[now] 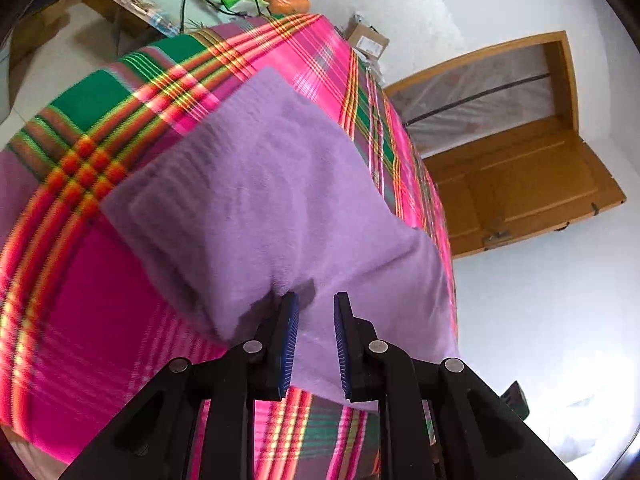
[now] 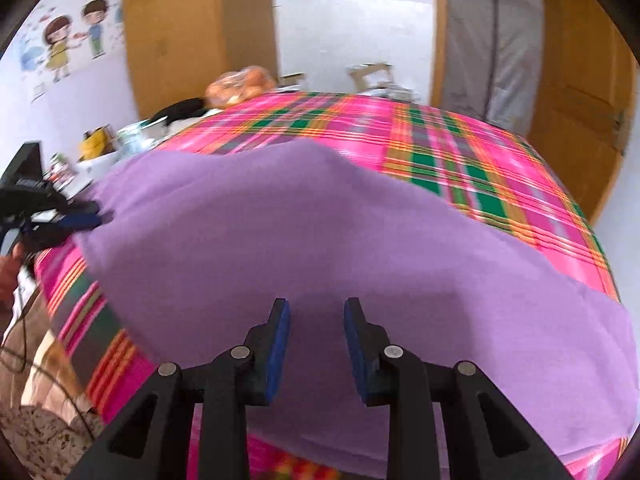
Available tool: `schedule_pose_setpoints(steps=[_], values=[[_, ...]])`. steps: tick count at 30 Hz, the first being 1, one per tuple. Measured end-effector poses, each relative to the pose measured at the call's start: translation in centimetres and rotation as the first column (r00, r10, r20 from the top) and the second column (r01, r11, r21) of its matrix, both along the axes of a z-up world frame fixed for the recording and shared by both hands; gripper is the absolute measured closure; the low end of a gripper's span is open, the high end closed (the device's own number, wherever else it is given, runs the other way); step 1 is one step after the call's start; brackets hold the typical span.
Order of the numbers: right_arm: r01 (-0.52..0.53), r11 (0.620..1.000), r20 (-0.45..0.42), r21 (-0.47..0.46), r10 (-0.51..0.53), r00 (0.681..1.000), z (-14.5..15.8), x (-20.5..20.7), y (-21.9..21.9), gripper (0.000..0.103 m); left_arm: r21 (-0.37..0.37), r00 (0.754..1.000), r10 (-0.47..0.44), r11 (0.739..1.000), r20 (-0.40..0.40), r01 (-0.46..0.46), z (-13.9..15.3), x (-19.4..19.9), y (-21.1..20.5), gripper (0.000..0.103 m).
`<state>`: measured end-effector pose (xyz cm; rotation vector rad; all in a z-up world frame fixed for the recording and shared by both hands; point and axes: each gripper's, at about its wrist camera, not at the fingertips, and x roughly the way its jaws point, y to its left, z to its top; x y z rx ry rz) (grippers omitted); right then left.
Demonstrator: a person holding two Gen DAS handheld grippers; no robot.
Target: Fold clothes
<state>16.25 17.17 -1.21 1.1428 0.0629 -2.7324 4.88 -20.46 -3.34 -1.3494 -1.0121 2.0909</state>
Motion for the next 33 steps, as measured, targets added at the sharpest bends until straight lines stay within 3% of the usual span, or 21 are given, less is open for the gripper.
schedule_pose_setpoints(steps=[3,8,12,19,25,28,29,31,33], values=[[-0.086,0.996,0.01,-0.009,0.086,0.996,-0.1,0.2,-2.2,0.071,-0.039,0.999,0.038,0.999,0.005,-0.037,0.0,0.1,-1.6,0.084],[-0.236,0.97,0.036,-0.055,0.238,0.971,0.5,-0.8,-5.9,0.072,0.0,0.996,0.079,0.997,0.029,-0.079,-0.2,-0.5,-4.2,0.084],[-0.277,0.959,0.016,-0.067,0.279,0.96,1.2,-2.3,-8.6,0.072,-0.039,0.999,0.05,0.998,0.003,-0.05,1.4,-1.5,-4.2,0.084],[-0.308,0.951,0.026,-0.037,0.309,0.951,1.1,-4.2,-11.8,0.072,-0.07,0.995,-0.022,0.997,-0.098,0.015,4.9,-3.8,-1.9,0.082],[-0.276,0.961,0.029,-0.001,0.276,0.961,1.4,-7.9,-13.6,0.072,-0.182,0.989,-0.137,0.975,-0.057,0.125,4.3,-8.7,2.5,0.081],[-0.231,0.973,0.039,0.004,0.231,0.972,1.5,-10.3,-14.0,0.072,-0.277,0.993,-0.107,0.957,-0.047,0.09,3.7,-10.2,2.9,0.081],[-0.219,0.976,0.045,-0.002,0.219,0.975,1.5,-11.1,-14.0,0.072,-0.283,0.997,-0.079,0.957,-0.026,0.069,3.3,-10.6,2.5,0.081],[-0.193,0.981,0.056,-0.012,0.194,0.979,1.4,-12.6,-14.1,0.072,-0.225,0.999,-0.036,0.974,0.011,0.037,2.4,-11.1,1.1,0.085],[-0.169,0.985,0.086,-0.023,0.17,0.982,1.0,-14.3,-14.2,0.072,-0.172,0.999,0.001,0.985,0.045,0.006,1.7,-11.7,-0.2,0.094]])
